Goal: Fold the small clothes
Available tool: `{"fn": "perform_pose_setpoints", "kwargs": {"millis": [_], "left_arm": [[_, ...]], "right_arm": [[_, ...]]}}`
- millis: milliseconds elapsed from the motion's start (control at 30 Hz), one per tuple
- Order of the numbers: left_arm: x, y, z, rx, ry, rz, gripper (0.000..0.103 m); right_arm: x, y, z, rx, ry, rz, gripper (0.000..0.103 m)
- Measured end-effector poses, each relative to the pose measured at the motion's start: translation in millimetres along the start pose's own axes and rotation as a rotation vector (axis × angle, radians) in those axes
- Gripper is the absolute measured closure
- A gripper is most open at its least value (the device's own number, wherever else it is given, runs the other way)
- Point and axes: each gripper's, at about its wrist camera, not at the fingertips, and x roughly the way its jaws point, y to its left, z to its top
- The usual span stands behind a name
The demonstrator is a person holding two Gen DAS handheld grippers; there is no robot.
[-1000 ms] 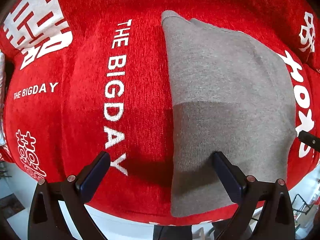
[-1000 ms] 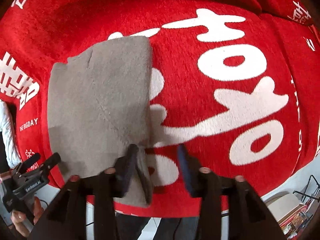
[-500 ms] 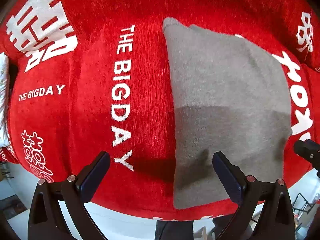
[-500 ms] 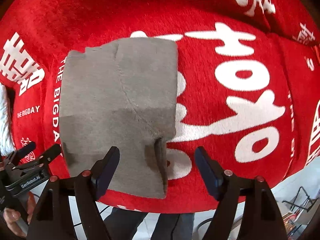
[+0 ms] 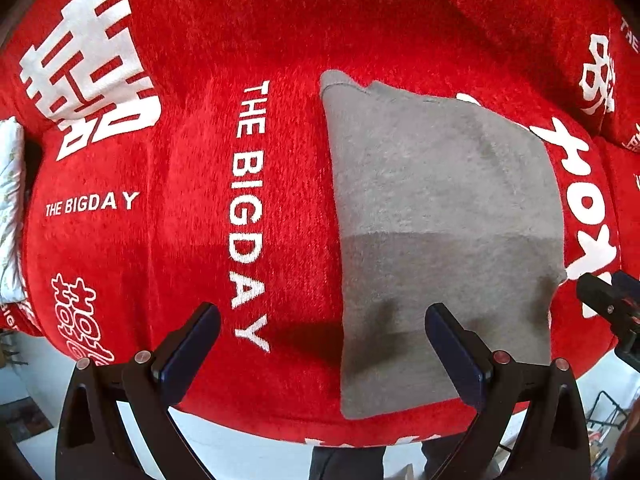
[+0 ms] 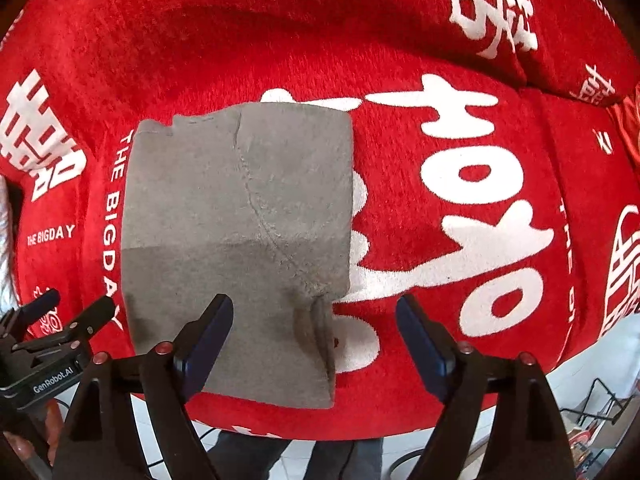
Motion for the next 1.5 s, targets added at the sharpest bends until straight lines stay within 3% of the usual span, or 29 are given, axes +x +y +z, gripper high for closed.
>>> {"fn": "perform_pose_setpoints", "kwargs": {"millis": [1500], "left_arm": [[-3, 5, -5, -0.016, -0.011, 0.008, 0.001]], "right_arm": [[1, 10, -8, -0.009, 0.0, -0.047, 0.017]]}}
